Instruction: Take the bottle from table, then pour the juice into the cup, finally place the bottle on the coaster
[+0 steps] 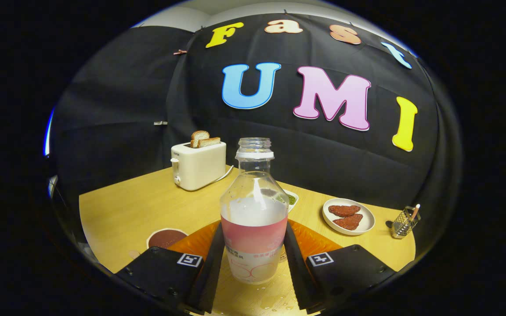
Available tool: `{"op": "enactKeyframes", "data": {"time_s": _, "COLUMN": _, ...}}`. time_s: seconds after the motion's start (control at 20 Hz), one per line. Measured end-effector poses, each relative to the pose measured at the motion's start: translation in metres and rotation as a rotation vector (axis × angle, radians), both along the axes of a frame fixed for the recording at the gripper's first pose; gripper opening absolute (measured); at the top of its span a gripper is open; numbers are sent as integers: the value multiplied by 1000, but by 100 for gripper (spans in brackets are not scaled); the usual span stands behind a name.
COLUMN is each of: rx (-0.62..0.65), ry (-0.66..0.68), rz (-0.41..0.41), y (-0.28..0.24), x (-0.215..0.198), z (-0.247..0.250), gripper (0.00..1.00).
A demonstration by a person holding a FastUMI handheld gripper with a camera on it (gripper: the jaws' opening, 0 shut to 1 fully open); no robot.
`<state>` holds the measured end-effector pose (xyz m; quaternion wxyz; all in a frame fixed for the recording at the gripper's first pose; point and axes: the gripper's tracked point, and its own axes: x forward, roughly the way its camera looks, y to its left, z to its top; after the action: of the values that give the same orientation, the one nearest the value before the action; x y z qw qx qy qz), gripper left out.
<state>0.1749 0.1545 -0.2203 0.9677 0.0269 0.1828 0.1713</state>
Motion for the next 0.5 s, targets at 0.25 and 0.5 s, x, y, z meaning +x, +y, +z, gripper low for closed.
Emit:
{"op": "enactKeyframes", "data": {"time_s": 0.25, "rx": 118, "ry": -26, "rz": -44, "y": -11, "x": 33, "z": -2, "gripper": 73}}
{"op": "enactKeyframes", "data": {"time_s": 0.5, "rx": 158, "ry": -42, "rz": -84, "y": -18, "x": 63, "z": -22, "gripper": 74}}
